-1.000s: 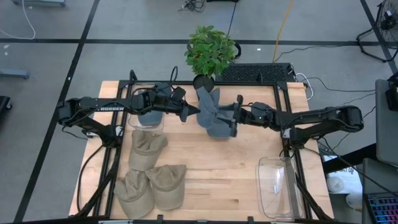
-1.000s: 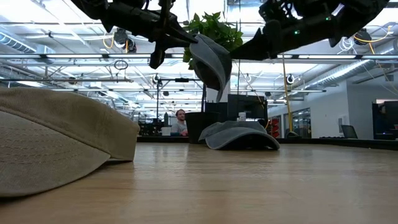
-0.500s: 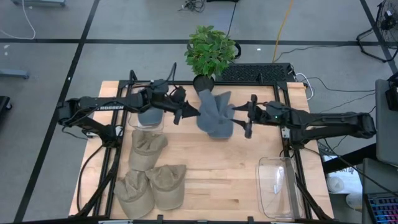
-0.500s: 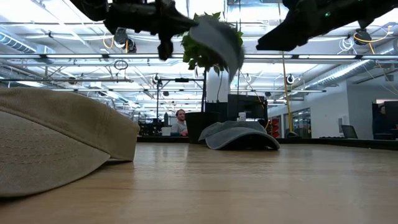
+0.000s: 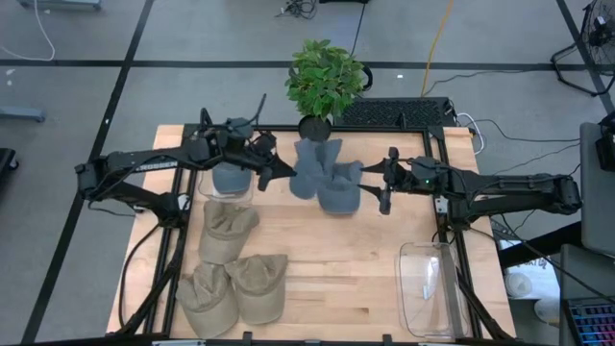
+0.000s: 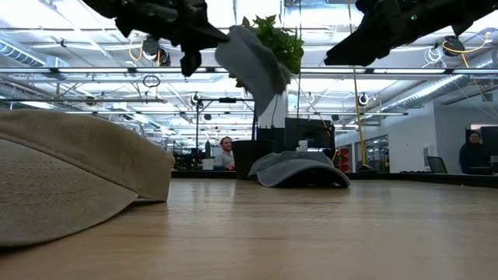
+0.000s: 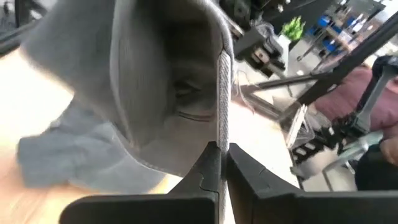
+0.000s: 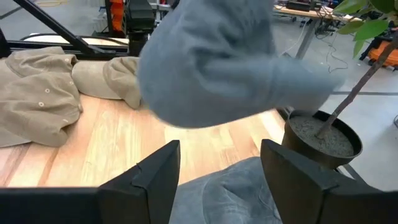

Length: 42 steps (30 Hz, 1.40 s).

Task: Pick & Place hat
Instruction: Put the right blue cap into the left transparent bin

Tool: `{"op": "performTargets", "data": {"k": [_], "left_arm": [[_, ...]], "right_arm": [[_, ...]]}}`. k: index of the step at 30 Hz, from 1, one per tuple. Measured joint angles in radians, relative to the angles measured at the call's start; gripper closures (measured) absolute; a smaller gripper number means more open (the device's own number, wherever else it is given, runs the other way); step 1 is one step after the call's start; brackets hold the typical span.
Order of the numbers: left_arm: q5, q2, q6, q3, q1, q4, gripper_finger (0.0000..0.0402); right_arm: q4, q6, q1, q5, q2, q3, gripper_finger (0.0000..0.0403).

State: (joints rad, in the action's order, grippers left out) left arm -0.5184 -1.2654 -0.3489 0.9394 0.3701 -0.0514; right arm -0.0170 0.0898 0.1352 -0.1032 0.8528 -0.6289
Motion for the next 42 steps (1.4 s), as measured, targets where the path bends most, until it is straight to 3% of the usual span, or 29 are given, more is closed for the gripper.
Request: {"op": "performTargets", "data": {"k": [4,14,20,22,26,28,37,42], "left_arm": [[0.005,0.086,0.041,0.000,0.000,-0.128,0.0395],[0.265,0.315,0.102,-0.004,-0.024,-0.404,0.0395],[0.299,0.435,0.062,-0.156,-0.019,-0.391,0.0395],[0.282,0.469,0.013,-0.240,-0.013,-0.316,0.0395],[0.095,0.538,-0.075,-0.407,0.006,-0.001,0.0395],[0.055,0.576,-0.122,-0.462,0.029,0.079,0.0395],[0.025,0.810,-0.168,-0.488,0.197,-0.125,0.0395],[0.031,0.927,-0.184,-0.441,0.268,-0.360,0.0395]], "right_arm": [[0.000,0.000,0.000,0.000,0.000,0.000,0.0193],[-0.016,0.000,0.000,0.000,0.000,0.000,0.0193],[-0.017,0.000,0.000,-0.004,0.000,0.000,0.0193],[-0.017,0.000,0.000,-0.004,0.000,0.000,0.0193],[-0.017,0.000,0.000,-0.004,0.000,0.000,0.0193],[-0.017,0.000,0.000,-0.004,0.000,0.000,0.0193],[-0.017,0.001,0.000,-0.004,0.000,0.000,0.0193],[-0.017,0.011,0.000,-0.004,0.000,0.000,0.0193]]}}
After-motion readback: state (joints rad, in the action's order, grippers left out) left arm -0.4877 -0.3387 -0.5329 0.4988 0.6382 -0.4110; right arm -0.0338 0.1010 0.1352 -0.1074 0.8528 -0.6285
